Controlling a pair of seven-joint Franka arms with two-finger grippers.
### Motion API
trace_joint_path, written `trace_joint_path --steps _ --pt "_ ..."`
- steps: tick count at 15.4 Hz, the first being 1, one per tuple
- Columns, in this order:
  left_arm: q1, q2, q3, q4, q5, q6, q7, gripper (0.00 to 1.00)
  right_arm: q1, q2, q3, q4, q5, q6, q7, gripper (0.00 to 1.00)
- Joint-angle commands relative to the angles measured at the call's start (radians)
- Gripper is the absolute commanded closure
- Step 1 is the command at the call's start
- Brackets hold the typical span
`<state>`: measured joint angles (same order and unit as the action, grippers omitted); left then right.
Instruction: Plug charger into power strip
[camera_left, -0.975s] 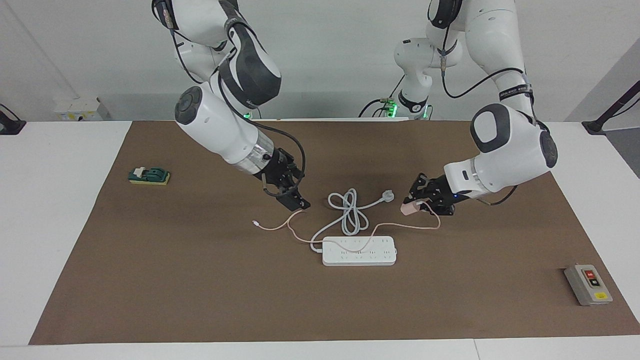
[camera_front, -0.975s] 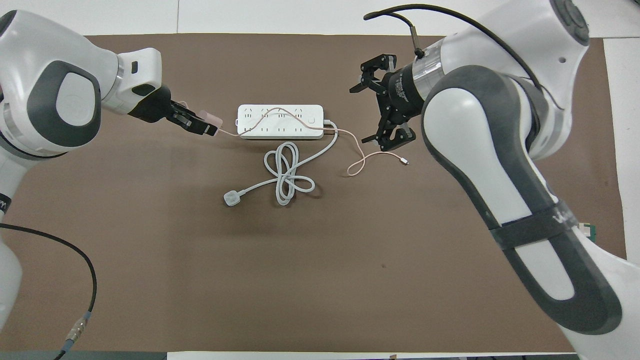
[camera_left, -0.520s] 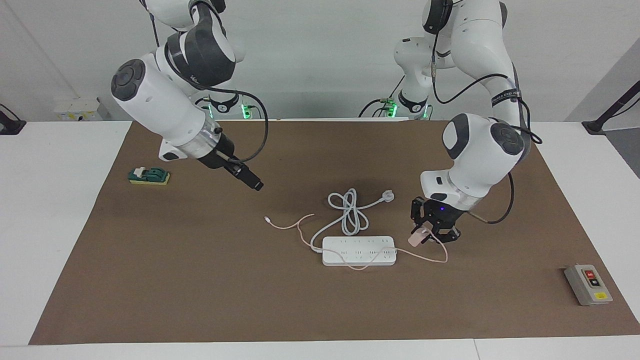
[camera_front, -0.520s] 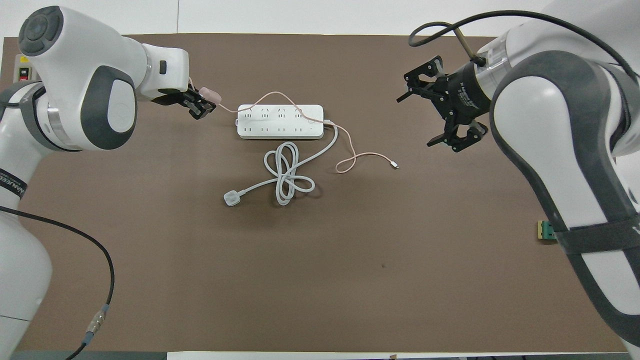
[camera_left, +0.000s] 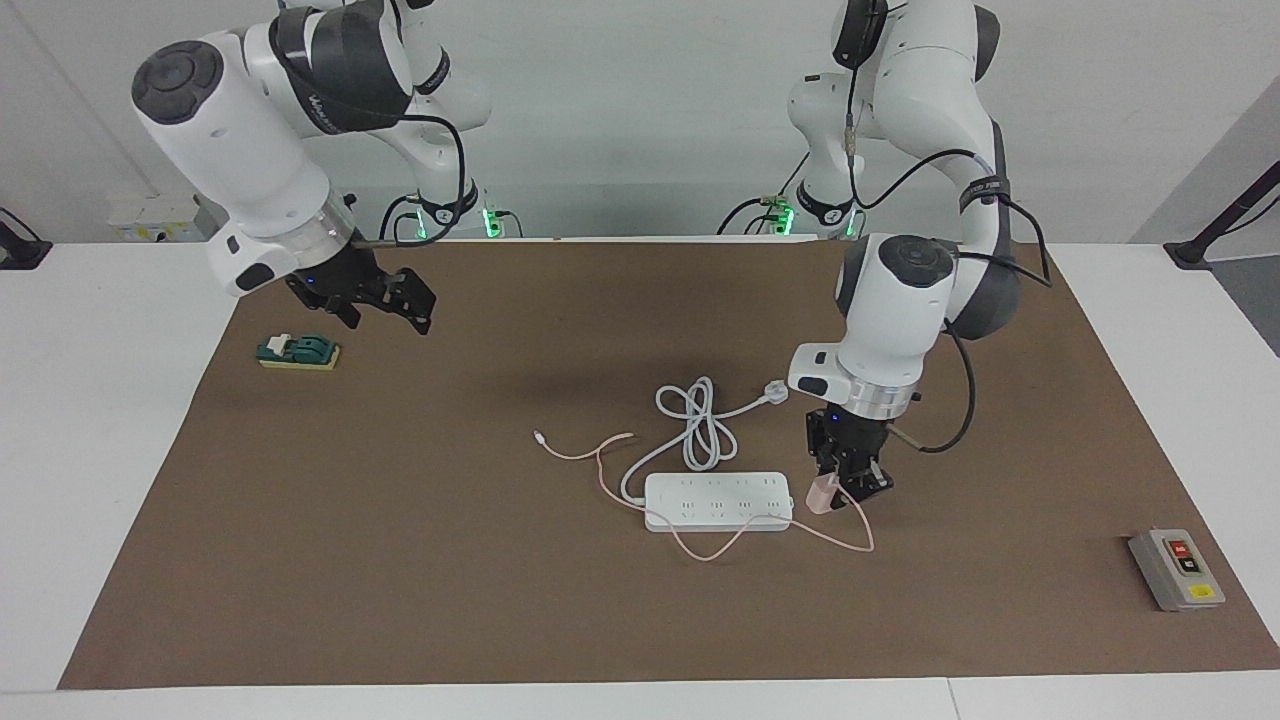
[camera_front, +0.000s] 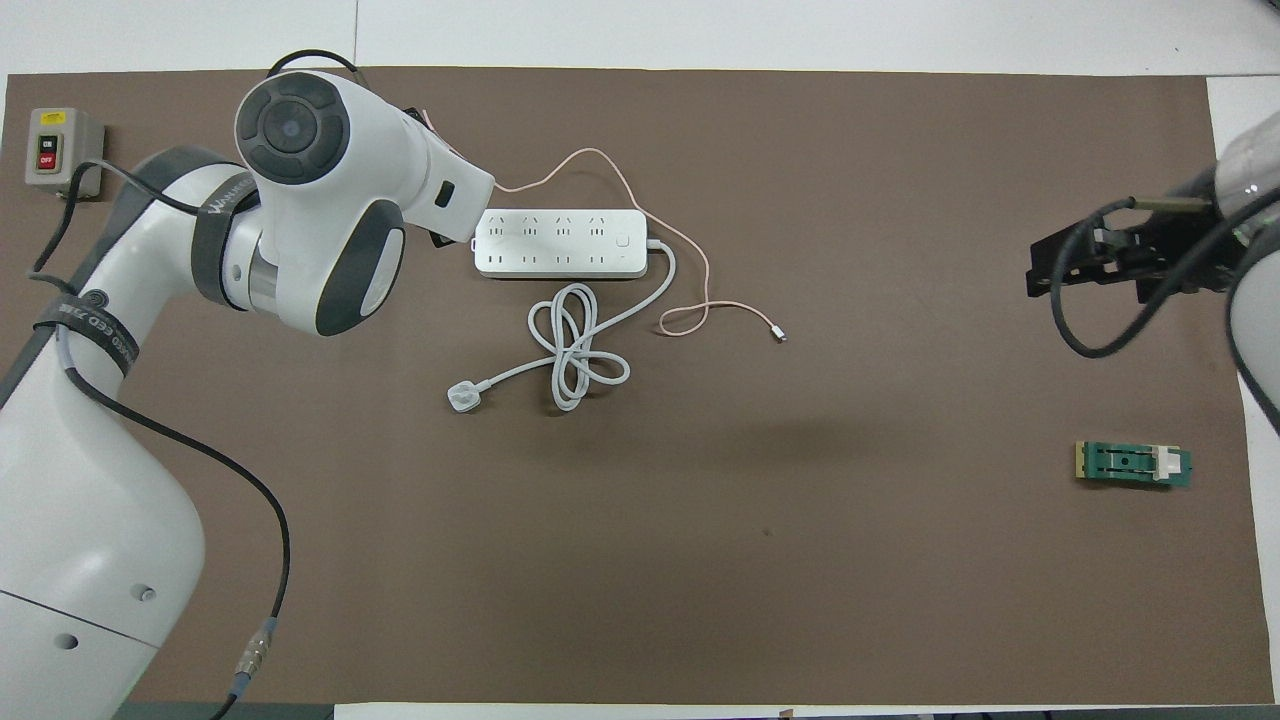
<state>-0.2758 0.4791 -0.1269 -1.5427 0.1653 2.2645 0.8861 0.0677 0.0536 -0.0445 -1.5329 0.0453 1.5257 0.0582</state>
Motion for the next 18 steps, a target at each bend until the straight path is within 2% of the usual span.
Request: trace_joint_path --steps 1,4,13,18 --pt "-0.011 0.009 0.010 -0.013 0.019 -0.034 0.020 1.00 -0.089 -0.106 0.090 -0.102 -0.071 -0.010 -0.083 0.00" --pt "-0.008 0.013 0.007 -0.019 0.017 -0.048 0.034 1.00 -0.144 -0.126 0.162 -0.104 -0.102 -0.025 -0.093 0.00" --pt "-0.019 0.035 0.004 -0.054 0.010 0.003 0.043 1.00 -0.147 -0.126 0.170 -0.104 -0.101 -0.025 -0.095 0.00" --pt "-0.014 0.032 -0.019 -0.070 0.005 0.003 0.048 1.00 -0.149 -0.143 0.170 -0.141 -0.081 -0.042 -0.098 0.00"
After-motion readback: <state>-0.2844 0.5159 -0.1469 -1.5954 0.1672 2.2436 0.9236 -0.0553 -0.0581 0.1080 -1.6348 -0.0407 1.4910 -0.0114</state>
